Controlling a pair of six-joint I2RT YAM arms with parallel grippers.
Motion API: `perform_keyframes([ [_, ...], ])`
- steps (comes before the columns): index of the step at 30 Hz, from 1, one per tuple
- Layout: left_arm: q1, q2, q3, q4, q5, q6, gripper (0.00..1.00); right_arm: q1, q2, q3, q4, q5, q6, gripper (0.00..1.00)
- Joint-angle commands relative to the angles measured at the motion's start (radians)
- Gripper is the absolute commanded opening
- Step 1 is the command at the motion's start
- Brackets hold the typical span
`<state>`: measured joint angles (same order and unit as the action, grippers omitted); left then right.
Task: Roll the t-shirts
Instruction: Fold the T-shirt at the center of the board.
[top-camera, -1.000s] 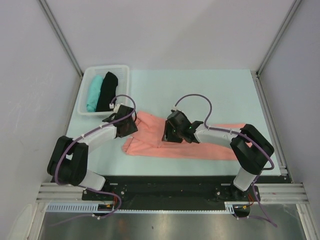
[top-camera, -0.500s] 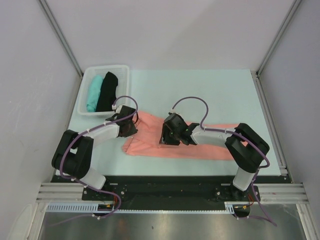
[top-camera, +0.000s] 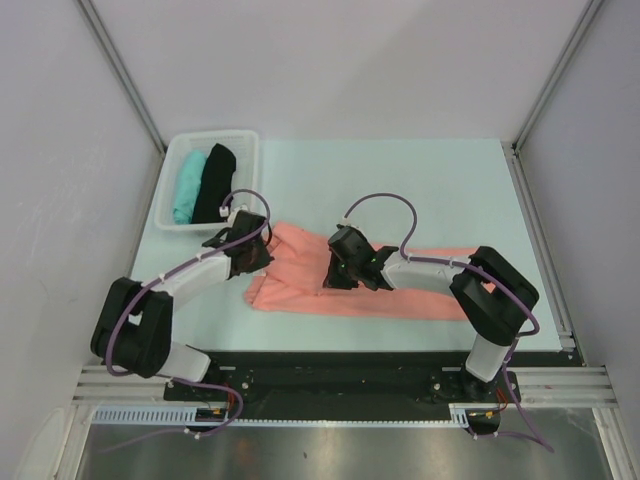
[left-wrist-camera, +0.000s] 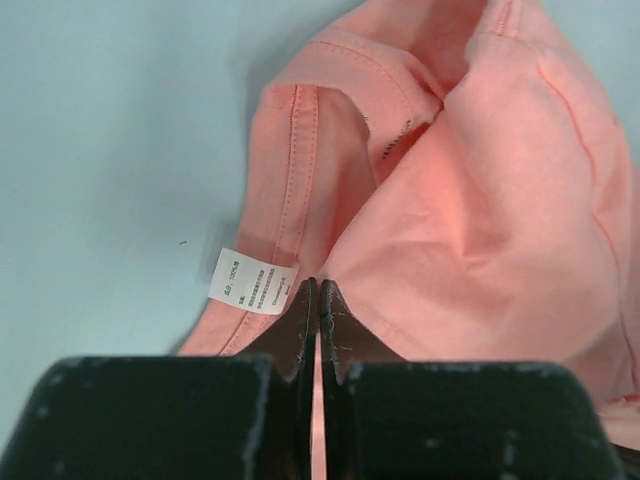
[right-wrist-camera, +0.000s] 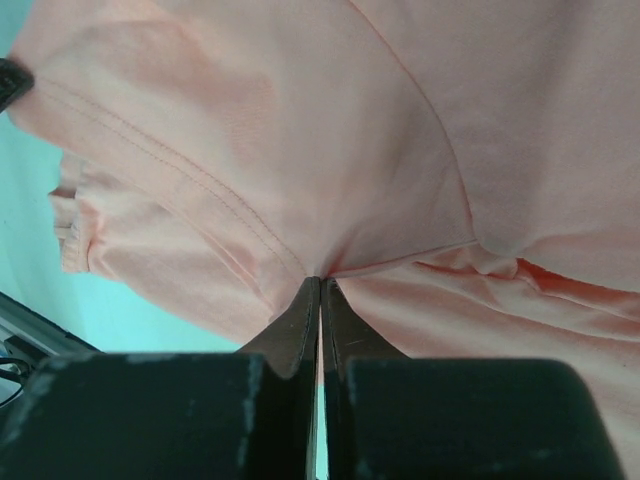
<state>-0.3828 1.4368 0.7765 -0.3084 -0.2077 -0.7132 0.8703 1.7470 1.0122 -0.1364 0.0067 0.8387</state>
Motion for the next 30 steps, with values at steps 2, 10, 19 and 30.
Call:
perform_keyframes([
  [2,0.005,-0.117,-0.02,-0.031,0.039,0.026,0.0,0.004,-0.024,0.032,0.006,0.009,-0.001,0.0],
  [10,-0.045,-0.26,-0.078,-0.073,0.139,0.021,0.0,-0.025,-0.09,0.032,-0.055,0.021,-0.05,0.0],
  [19,-0.1,-0.358,-0.128,-0.143,0.134,-0.023,0.0,-0.036,-0.159,0.032,-0.161,0.059,-0.082,0.0],
  [30,-0.142,-0.487,-0.178,-0.202,0.169,-0.068,0.0,-0.04,-0.17,0.032,-0.196,0.076,-0.112,0.0],
])
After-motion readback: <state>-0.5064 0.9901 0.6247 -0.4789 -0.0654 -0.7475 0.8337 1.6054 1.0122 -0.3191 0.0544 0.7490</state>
